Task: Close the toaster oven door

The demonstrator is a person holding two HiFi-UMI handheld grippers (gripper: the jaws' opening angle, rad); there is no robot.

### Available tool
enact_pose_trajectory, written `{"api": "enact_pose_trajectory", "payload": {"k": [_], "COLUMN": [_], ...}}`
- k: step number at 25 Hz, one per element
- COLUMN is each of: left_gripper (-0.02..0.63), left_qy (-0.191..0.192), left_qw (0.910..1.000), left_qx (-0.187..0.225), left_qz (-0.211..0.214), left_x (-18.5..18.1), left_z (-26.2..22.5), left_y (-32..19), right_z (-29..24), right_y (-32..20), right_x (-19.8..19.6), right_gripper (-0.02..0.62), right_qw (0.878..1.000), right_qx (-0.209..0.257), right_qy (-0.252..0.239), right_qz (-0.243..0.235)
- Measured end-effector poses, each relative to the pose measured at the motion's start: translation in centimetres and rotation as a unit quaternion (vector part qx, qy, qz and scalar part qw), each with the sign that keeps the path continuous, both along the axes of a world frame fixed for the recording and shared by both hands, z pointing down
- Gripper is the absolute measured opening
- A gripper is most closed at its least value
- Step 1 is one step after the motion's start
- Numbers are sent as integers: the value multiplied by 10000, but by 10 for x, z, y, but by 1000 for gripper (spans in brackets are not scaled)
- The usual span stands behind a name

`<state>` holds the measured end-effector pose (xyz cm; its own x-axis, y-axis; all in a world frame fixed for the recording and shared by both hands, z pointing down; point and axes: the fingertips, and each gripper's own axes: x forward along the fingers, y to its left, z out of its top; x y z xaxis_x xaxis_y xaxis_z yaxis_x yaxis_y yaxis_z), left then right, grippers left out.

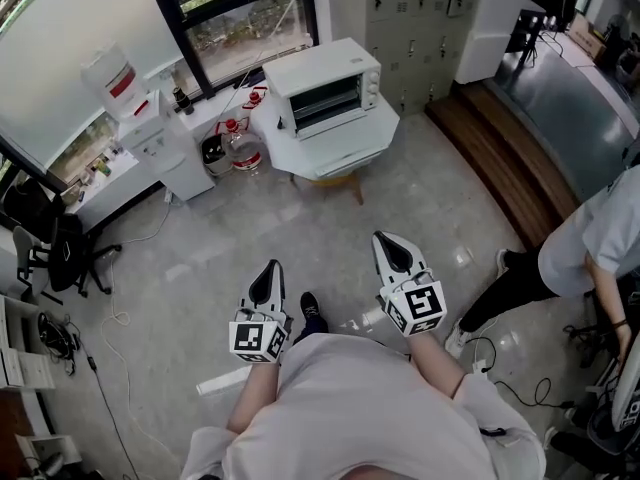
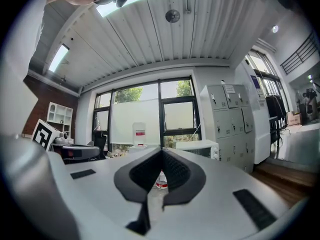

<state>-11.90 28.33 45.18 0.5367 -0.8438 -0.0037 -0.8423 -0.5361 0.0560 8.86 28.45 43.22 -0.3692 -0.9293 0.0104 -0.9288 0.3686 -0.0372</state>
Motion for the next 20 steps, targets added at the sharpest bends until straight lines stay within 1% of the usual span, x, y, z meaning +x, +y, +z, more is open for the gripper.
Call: {"api": "enact_pose_trajectory", "payload": {"k": [3,7,15,20], "left_gripper": [20,20,20,20], "left_qy": [25,44,54,-22], "left_qw": [10000,9999,9993,9982], "left_qx": [-12,-24,-12,57], "left_qz": [27,102,374,590], "left_x": [-2,-8,-28,-45], "left_z": [4,9,7,-2], "left_y": [-26,-75,-211,-292], "right_z": [3,10,11,4], "right_y": [-24,-70,-189,-257], "right_x": [-1,-7,-27,-41], "right_gripper": [8,8,8,8], "right_qw": [10000,9999,9992,9981], "right_qx": [-19,-55,-104,-57], "right_qy": [38,75,99,119], "right_qz": [36,116,362,601]}}
